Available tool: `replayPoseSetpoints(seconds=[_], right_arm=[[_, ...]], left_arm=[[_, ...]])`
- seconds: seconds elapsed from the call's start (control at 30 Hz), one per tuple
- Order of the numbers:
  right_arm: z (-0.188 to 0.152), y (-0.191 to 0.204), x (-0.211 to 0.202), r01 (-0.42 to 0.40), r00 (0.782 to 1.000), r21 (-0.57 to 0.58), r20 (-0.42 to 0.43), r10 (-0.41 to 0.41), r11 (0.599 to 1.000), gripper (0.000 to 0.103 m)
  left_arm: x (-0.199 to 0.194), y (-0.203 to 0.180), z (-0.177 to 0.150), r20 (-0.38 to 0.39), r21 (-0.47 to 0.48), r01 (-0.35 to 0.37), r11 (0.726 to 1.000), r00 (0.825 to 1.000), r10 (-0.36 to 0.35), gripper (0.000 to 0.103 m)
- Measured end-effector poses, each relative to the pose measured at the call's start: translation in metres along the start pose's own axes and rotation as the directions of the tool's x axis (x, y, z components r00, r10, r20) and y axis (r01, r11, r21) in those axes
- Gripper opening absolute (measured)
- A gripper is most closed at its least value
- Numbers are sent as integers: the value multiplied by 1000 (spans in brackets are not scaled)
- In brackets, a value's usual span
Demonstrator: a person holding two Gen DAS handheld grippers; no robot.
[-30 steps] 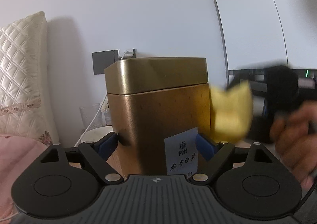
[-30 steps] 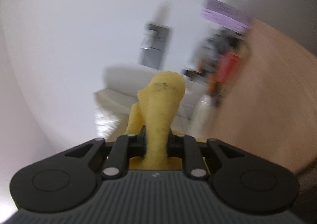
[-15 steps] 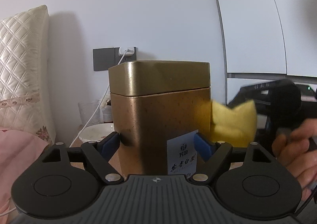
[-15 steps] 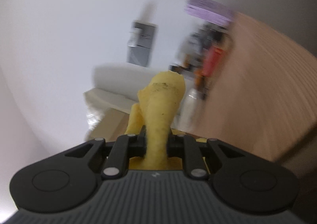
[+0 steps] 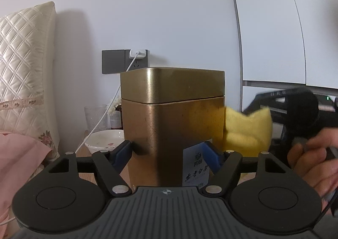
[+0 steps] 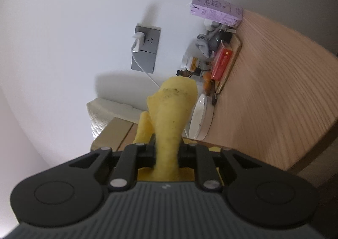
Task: Clean container
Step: 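Hold the tin with the left tool while the right tool wipes the labelled face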
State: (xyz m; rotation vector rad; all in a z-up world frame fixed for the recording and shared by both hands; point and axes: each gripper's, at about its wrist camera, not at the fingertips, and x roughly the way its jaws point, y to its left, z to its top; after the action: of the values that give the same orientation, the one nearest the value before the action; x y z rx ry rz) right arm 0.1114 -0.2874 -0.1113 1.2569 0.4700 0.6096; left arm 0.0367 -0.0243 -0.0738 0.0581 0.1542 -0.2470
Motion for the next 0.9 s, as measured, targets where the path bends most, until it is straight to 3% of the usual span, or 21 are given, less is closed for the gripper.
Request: replayPoseSetpoints(seconds=[0.1, 0.4, 0.6, 0.8, 0.9], right_arm=[[5, 15, 1, -55, 998, -40, 7, 56, 998, 18], [2, -8, 0, -2, 1000, 4, -14, 2, 1000, 18], [8, 13, -4, -128, 992, -15, 2, 128, 992, 18], [1, -13, -2, -10, 1000, 15, -14, 11, 1000, 18], [3, -6, -1, -30, 999, 6, -13, 30, 1000, 18]], left_arm=[[-1, 2, 0, 0, -2, 6, 1000, 1000, -6, 74], [-1, 9, -1, 6, -5, 39, 999, 999, -39, 73], [1, 10, 0, 4, 0, 46, 999, 999, -46, 73], [4, 11, 0, 6, 2, 46, 999, 999, -46, 73], [5, 11, 0, 4, 0, 41, 999, 999, -41, 73]])
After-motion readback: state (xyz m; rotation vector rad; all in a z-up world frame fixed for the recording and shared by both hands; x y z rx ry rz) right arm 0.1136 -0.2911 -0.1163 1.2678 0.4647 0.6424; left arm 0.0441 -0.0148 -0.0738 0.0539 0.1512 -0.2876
